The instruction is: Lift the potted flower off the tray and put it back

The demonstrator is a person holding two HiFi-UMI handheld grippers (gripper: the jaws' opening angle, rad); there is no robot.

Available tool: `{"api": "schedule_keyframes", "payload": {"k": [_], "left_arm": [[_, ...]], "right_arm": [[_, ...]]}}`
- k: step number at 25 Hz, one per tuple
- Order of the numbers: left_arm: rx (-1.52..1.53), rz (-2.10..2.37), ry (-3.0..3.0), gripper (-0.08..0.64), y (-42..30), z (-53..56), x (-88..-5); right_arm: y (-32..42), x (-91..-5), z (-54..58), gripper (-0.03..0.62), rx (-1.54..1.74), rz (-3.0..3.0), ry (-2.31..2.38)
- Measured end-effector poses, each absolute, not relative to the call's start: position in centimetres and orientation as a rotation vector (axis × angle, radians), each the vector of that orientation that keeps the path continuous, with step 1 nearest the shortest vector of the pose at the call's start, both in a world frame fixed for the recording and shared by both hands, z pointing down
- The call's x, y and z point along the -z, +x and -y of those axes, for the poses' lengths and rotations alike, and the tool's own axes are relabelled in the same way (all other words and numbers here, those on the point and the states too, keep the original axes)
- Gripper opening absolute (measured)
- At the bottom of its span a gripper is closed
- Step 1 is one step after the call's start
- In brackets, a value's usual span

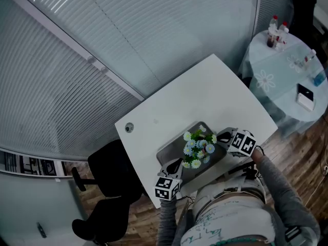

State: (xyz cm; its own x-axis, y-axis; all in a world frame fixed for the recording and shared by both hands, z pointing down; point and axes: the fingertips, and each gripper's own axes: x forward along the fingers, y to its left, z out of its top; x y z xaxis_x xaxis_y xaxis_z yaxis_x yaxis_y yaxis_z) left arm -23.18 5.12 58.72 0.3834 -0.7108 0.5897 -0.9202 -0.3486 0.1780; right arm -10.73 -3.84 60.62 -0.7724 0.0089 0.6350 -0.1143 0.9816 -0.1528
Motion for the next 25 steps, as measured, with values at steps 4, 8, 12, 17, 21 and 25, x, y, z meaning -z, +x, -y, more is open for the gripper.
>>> {"api": "schedule_keyframes", "payload": {"k": [4, 8, 12, 17, 21, 25], "left_arm": [[-0.581, 1.393, 2.172, 0.012, -23.2, -5.1, -58.8], [-0.569, 1.38, 2.193, 0.012, -23.3, -4.6, -58.6], [-0.587, 1.348, 2.218, 0.012, -23.1, -4.3, -58.7], [-0.605, 1.295, 2.251, 0.012, -22.6, -4.0, -58.9], [-0.613, 1.265, 2.27, 0.012, -22.5, -4.0, -59.0], [-0.625, 1.255, 2.279, 0.012, -22.2, -3.8, -59.2]], "right_arm": [[-11.2, -60.3, 3.7, 0.025, -0.224, 2.443, 0.016], [-11.6, -60.4, 3.8, 0.025, -0.166, 2.438, -0.048], [-12.0, -60.5, 4.1, 0.025, -0.208, 2.462, -0.052], [-12.6, -60.7, 4.3, 0.025, -0.232, 2.483, -0.052], [-12.9, -60.8, 4.4, 0.025, -0.226, 2.496, -0.073], [-12.7, -60.8, 4.5, 0.025, -0.226, 2.492, -0.086]]}}
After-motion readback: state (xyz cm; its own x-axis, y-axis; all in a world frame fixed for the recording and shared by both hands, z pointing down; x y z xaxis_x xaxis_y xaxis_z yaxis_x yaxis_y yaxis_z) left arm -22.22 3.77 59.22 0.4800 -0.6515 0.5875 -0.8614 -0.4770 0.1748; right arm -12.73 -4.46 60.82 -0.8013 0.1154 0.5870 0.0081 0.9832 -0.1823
